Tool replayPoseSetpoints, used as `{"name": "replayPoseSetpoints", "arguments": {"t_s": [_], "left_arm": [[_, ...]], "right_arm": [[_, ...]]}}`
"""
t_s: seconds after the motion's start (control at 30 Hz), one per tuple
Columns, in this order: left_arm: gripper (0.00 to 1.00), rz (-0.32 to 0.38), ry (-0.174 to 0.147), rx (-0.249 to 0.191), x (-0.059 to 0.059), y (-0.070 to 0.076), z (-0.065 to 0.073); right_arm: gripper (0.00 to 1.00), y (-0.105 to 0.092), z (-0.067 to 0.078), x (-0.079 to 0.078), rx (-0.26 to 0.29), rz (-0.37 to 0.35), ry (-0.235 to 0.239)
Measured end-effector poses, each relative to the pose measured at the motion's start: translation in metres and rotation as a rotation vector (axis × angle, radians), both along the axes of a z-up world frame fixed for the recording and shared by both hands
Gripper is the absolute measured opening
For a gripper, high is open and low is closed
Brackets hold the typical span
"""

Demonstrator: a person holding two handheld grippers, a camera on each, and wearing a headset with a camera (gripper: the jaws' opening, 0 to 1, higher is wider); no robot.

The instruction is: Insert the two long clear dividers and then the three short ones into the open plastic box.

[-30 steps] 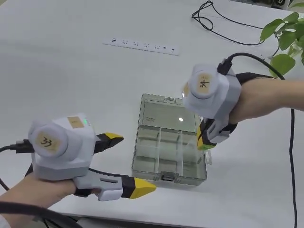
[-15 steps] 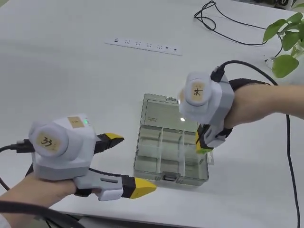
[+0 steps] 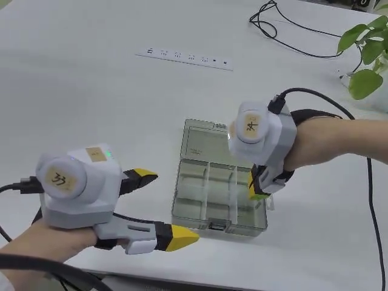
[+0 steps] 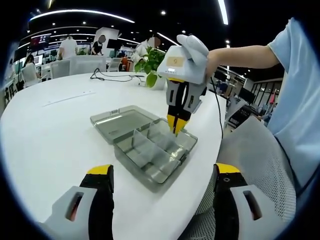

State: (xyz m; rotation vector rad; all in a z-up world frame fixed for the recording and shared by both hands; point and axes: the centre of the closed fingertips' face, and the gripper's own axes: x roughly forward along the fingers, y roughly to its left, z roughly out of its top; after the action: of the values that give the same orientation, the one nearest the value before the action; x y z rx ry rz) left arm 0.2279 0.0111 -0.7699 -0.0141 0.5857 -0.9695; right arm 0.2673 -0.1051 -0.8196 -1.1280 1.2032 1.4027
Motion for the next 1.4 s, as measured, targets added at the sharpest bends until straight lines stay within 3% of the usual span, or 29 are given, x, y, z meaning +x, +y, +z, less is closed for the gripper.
{"name": "replayPoseSetpoints", "arguments": {"t_s": [0.17,0.5,0.7,0.8,0.87,1.03,1.13,1.2,1.3,1.4], "left_arm": [[0.83,-0.001,-0.004,0.003,-0.001,0.0,0.0],[0.83,-0.003,-0.013,0.002,0.001,0.0,0.003],[0.83,-0.008,-0.02,0.004,0.003,0.0,0.005],[0.82,-0.01,-0.022,0.008,0.003,0.001,0.006],[0.82,-0.01,-0.021,0.01,0.003,0.002,0.006],[0.83,-0.012,-0.021,0.013,0.005,0.001,0.007],[0.83,-0.013,-0.022,0.017,0.006,0.001,0.007],[0.83,-0.01,-0.025,0.016,0.006,0.001,0.008],[0.83,-0.008,-0.025,0.017,0.007,0.001,0.009],[0.83,-0.006,-0.026,0.019,0.008,0.002,0.009]], "right_arm": [[0.02,0.0,-0.01,-0.001,0.002,-0.006,-0.014],[0.02,0.001,-0.01,0.0,0.016,-0.027,-0.021],[0.06,0.002,-0.018,0.0,0.067,-0.035,-0.055],[0.24,0.009,-0.015,0.006,0.138,-0.012,-0.117],[0.26,0.005,-0.009,0.007,0.141,-0.006,-0.151],[0.36,0.008,0.007,0.016,0.246,-0.062,-0.229],[0.41,0.008,0.016,0.016,0.323,-0.128,-0.245],[0.5,0.011,0.021,0.01,0.398,-0.179,-0.226],[0.67,0.006,0.023,0.006,0.46,-0.225,-0.257],[0.74,0.001,0.028,-0.002,0.545,-0.341,-0.239]]}}
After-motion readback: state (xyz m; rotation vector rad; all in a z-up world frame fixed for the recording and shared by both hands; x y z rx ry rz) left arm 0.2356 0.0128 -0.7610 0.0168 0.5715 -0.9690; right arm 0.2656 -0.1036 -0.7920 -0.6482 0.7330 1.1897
